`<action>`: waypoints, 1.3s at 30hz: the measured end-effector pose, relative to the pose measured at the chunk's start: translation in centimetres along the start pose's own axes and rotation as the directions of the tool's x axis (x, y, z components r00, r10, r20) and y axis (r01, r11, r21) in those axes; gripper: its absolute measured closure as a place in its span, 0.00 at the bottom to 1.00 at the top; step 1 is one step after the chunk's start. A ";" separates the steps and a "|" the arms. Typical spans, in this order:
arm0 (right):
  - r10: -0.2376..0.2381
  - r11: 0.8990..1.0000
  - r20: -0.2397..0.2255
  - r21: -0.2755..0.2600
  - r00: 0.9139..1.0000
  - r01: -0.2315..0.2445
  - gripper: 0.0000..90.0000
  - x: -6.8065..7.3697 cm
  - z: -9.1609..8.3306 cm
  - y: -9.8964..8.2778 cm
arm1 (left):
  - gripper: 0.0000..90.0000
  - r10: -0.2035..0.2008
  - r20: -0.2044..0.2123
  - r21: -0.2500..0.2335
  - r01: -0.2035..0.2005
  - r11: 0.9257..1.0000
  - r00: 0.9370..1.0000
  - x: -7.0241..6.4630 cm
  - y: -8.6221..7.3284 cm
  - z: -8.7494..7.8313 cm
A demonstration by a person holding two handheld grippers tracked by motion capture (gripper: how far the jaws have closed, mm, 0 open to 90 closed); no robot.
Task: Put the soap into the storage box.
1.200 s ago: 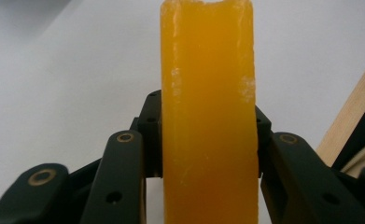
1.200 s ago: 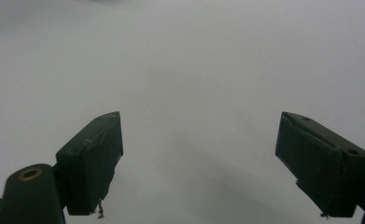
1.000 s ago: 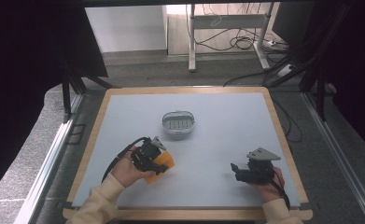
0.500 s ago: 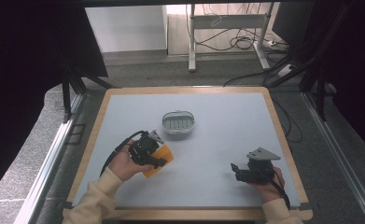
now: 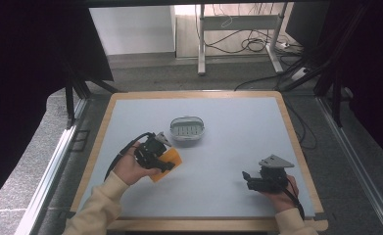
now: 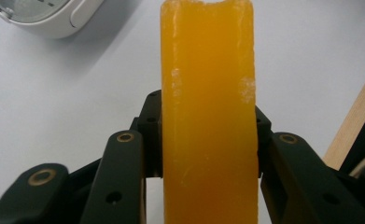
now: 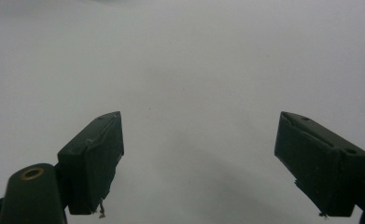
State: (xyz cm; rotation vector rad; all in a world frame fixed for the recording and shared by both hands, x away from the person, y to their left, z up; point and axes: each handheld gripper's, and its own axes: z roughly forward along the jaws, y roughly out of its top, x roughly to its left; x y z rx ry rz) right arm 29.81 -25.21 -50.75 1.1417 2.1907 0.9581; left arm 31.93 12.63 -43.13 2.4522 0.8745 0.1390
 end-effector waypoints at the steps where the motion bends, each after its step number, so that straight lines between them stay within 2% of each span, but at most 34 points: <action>1: 0.001 1.000 0.000 -0.001 1.000 -0.001 0.18 0.0 0.0 0.0 | 0.69 0.000 0.000 -0.003 0.000 1.000 1.000 0.1 0.1 -0.1; 18: -0.003 1.000 0.001 0.003 1.000 0.003 0.18 0.0 0.1 0.0 | 0.69 0.003 -0.012 -0.004 -0.003 1.000 1.000 1.0 0.7 -0.4; 39: -0.005 1.000 -0.001 0.010 1.000 0.005 0.18 0.0 0.2 -0.1 | 0.69 0.026 -0.024 0.012 -0.026 1.000 0.999 2.0 1.6 0.2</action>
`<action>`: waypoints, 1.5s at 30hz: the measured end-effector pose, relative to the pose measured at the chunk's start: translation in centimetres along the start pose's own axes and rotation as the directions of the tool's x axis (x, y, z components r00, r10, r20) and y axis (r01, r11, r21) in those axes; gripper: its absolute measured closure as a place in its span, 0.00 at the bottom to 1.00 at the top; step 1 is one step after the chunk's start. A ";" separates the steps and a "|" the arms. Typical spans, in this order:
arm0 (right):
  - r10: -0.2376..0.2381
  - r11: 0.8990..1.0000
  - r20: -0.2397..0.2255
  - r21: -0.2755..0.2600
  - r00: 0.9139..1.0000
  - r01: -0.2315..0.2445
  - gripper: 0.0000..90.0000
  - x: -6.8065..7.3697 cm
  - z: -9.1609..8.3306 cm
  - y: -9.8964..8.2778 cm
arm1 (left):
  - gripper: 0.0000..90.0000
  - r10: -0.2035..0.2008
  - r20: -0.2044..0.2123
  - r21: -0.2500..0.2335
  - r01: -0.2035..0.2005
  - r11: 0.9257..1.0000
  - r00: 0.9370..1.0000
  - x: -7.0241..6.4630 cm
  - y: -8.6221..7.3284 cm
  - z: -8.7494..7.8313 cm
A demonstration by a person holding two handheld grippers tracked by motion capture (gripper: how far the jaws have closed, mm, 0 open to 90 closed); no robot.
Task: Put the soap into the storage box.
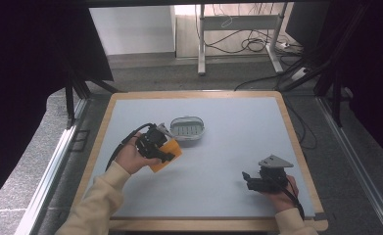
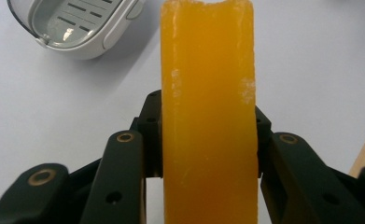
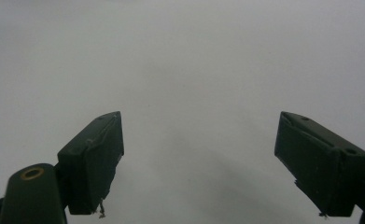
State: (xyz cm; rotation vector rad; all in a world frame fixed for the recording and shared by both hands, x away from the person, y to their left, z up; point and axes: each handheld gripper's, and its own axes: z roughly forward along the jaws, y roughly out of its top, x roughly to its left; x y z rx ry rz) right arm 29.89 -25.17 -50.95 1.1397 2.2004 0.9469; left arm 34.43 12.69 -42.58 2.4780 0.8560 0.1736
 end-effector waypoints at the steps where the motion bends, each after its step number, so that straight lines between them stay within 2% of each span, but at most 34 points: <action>1: 0.000 1.000 0.000 0.000 1.000 0.000 0.18 0.0 0.0 0.0 | 0.69 0.006 -0.001 0.003 -0.006 1.000 1.000 0.2 0.1 0.0; 6: -0.003 1.000 0.000 0.004 1.000 0.003 0.18 0.0 0.1 0.0 | 0.69 0.031 -0.008 0.019 -0.031 0.999 0.999 0.5 0.6 0.0; 14: -0.002 1.000 0.000 0.004 1.000 0.002 0.18 0.0 0.0 0.0 | 0.69 0.034 -0.013 0.022 -0.034 0.999 0.999 1.1 1.1 0.1; 17: -0.003 1.000 0.001 0.005 1.000 0.003 0.18 0.0 0.1 0.0 | 0.69 0.030 -0.018 0.016 -0.030 0.999 0.999 1.1 1.2 0.1; 26: -0.007 1.000 0.003 0.007 1.000 0.007 0.18 0.0 0.1 0.0 | 0.69 0.050 -0.011 0.014 -0.050 0.999 0.999 1.5 1.9 -0.1; 32: -0.007 1.000 0.002 0.008 1.000 0.007 0.18 0.0 0.1 0.0 | 0.69 0.079 -0.004 0.022 -0.079 0.997 0.997 1.6 2.4 -0.2; 39: -0.005 1.000 0.003 0.008 1.000 0.004 0.18 0.0 0.2 -0.1 | 0.69 0.080 -0.011 0.006 -0.080 0.997 0.997 1.9 2.7 -0.6; 42: -0.008 1.000 0.003 0.007 1.000 0.008 0.18 0.0 0.1 0.0 | 0.69 0.088 -0.008 0.012 -0.088 0.996 0.996 2.2 3.1 -0.6; 45: -0.006 1.000 0.003 0.008 1.000 0.006 0.18 0.0 0.2 -0.1 | 0.69 0.086 0.012 0.016 -0.086 0.996 0.996 2.4 3.4 -0.5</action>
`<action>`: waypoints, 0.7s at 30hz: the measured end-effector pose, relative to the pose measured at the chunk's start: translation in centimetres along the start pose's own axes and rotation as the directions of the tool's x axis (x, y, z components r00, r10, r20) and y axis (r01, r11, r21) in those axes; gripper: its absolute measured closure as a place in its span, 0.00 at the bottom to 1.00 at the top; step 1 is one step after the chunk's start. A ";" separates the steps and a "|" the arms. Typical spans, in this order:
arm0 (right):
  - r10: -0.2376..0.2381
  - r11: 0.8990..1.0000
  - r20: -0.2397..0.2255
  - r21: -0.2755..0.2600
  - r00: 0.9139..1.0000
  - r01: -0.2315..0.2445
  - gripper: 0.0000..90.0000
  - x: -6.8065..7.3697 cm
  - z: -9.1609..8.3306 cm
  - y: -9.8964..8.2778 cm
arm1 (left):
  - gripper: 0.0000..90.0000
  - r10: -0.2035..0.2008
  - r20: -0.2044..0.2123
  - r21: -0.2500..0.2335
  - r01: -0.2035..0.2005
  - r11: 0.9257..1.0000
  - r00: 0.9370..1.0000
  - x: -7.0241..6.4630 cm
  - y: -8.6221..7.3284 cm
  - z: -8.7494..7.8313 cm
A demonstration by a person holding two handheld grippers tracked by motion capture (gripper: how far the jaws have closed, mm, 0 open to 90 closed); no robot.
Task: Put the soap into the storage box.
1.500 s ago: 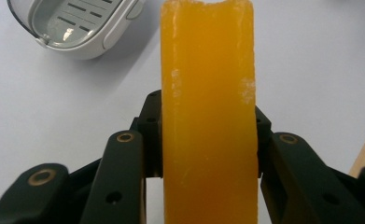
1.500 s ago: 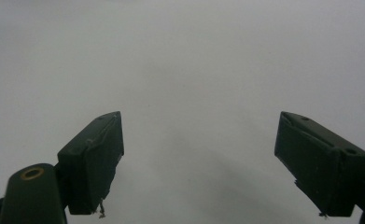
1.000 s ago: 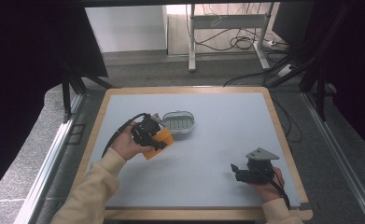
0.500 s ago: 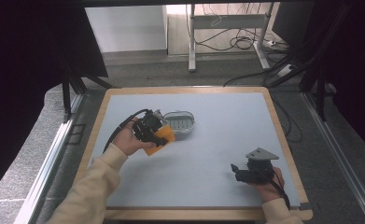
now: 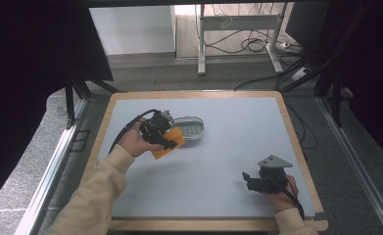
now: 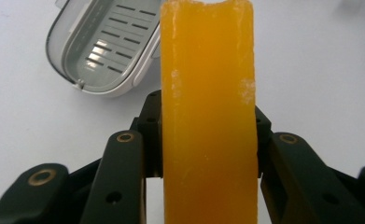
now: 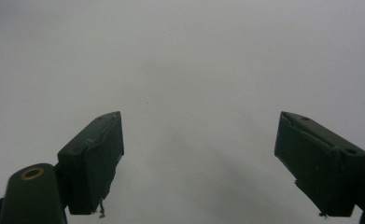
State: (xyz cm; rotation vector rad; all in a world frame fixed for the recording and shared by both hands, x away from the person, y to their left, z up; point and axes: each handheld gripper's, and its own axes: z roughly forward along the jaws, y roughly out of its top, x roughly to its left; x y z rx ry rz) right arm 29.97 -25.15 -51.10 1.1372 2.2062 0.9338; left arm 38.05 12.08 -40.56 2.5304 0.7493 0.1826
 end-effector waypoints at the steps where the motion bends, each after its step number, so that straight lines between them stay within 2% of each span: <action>1: -0.001 1.000 0.000 0.001 1.000 0.001 0.18 0.0 0.0 0.0 | 0.69 0.004 -0.003 0.002 -0.004 1.000 1.000 0.1 0.1 0.0; 12: -0.001 1.000 -0.001 0.002 1.000 0.001 0.18 -0.1 0.0 0.0 | 0.69 0.030 -0.018 0.011 -0.029 1.000 0.999 0.9 1.1 0.0; 15: 0.001 1.000 0.002 0.008 1.000 -0.001 0.18 -0.1 0.1 0.0 | 0.69 0.023 -0.019 -0.007 -0.023 1.000 1.000 1.5 1.4 -0.1; 20: 0.001 1.000 0.001 0.002 1.000 -0.001 0.19 -0.1 0.0 0.1 | 0.69 0.020 -0.031 -0.009 -0.021 1.000 0.999 2.0 1.7 -0.2; 21: 0.001 1.000 0.000 0.000 1.000 -0.001 0.19 -0.1 0.0 0.1 | 0.69 0.030 -0.032 -0.013 -0.030 0.999 0.999 2.1 1.9 -0.2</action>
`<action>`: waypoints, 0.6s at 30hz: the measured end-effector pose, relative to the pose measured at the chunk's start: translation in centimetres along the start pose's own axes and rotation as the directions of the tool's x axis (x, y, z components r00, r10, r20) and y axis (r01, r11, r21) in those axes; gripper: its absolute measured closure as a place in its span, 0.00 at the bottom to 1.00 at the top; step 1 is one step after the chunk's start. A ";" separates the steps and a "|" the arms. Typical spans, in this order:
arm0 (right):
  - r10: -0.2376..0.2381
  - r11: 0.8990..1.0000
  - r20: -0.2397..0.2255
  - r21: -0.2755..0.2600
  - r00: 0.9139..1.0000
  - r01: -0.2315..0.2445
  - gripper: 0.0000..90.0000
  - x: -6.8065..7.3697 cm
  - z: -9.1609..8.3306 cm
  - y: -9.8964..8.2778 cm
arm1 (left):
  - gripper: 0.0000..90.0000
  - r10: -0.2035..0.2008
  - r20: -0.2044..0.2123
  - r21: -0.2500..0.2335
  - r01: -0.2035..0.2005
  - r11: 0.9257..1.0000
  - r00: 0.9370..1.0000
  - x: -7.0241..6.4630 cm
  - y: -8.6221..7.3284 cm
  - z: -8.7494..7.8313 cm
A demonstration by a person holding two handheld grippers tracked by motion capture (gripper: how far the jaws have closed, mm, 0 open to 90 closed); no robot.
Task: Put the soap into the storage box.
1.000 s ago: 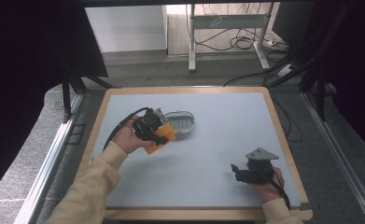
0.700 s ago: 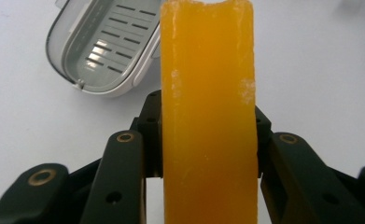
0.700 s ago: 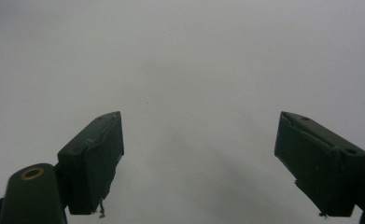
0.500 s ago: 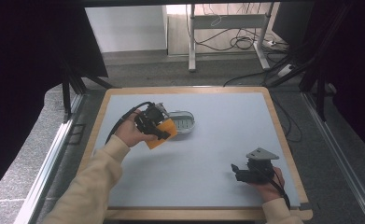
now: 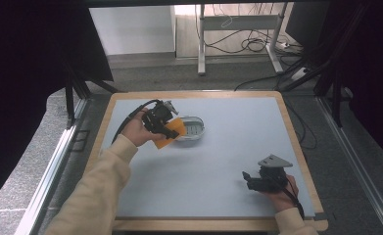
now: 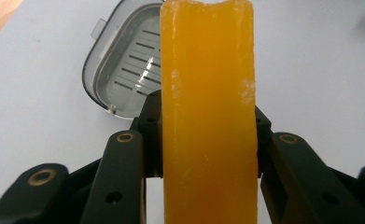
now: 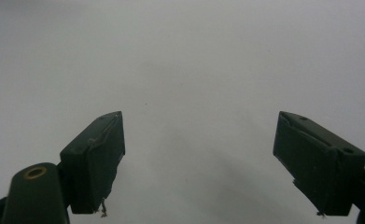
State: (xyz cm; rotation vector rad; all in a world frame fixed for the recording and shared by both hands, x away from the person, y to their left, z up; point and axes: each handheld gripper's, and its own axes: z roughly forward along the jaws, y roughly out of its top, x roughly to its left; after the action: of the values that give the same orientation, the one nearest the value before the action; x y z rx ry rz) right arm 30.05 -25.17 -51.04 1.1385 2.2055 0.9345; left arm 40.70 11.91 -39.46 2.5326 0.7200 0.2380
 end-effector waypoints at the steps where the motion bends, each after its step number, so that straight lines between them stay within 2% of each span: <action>1: -0.001 1.000 0.000 -0.002 1.000 0.001 0.19 0.0 0.0 0.0 | 0.69 0.014 -0.003 -0.003 -0.014 1.000 1.000 0.0 0.1 0.0; 11: -0.007 1.000 -0.006 -0.017 1.000 0.007 0.19 0.0 -0.1 0.0 | 0.69 0.052 0.009 -0.001 -0.052 0.999 0.999 0.4 0.9 0.6; 14: -0.011 1.000 -0.005 -0.019 1.000 0.011 0.19 0.1 -0.2 0.0 | 0.69 0.079 0.015 0.004 -0.079 0.997 0.997 0.8 1.2 1.0; 18: -0.017 0.999 -0.010 -0.029 1.000 0.016 0.19 0.1 -0.2 0.0 | 0.69 0.080 0.025 -0.003 -0.080 0.997 0.996 1.4 1.3 1.8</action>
State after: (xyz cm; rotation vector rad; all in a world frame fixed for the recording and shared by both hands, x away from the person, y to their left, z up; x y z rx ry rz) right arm 29.88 -25.10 -50.91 1.1035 2.1994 0.9637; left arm 43.02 10.95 -40.28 2.5612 0.6092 0.2340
